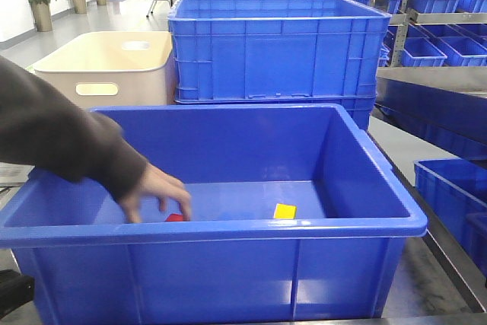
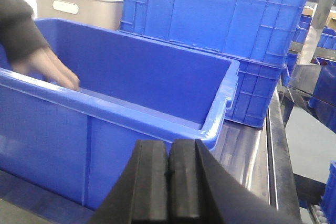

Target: Pick red and yellow blocks into blue bin

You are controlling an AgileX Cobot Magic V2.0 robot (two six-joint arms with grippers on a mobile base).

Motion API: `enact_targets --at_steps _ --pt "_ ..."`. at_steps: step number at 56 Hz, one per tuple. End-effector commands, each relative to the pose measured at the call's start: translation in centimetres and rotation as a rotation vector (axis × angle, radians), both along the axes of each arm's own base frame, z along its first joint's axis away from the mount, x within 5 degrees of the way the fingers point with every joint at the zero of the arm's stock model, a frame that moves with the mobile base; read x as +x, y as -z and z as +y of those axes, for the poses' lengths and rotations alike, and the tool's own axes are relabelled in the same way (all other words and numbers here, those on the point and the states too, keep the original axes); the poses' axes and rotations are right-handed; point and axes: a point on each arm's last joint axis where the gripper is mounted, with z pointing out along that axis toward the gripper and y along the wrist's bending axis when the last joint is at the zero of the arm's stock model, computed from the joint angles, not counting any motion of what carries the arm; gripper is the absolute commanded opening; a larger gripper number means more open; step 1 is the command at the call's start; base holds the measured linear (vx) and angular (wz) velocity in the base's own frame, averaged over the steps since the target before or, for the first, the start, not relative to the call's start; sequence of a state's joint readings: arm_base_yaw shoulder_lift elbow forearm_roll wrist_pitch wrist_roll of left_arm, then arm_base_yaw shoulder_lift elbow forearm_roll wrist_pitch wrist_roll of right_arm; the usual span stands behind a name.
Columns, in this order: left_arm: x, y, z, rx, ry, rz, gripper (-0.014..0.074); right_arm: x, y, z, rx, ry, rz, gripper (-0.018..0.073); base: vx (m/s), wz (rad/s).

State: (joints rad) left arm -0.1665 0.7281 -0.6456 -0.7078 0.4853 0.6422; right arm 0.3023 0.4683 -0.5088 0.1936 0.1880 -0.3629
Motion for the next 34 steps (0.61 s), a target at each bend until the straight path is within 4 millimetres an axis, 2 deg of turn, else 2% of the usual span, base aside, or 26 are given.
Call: enact_targets --at_steps 1,14,34 --pt "0.17 -1.58 0.19 -0.051 -0.040 -0.077 0.0000 -0.10 -1.85 -0.23 0.037 0.021 -0.112 -0.0011 0.00 0.00" --pt "0.16 -1.43 -0.16 -0.049 -0.014 -0.063 0.0000 -0.10 -1.85 -0.23 0.038 0.021 -0.113 -0.0011 0.00 0.00" --pt "0.50 -1.82 0.26 -0.060 -0.070 -0.122 0.0000 -0.10 -1.84 -0.23 0.037 0.021 -0.112 -0.0011 0.00 0.00"
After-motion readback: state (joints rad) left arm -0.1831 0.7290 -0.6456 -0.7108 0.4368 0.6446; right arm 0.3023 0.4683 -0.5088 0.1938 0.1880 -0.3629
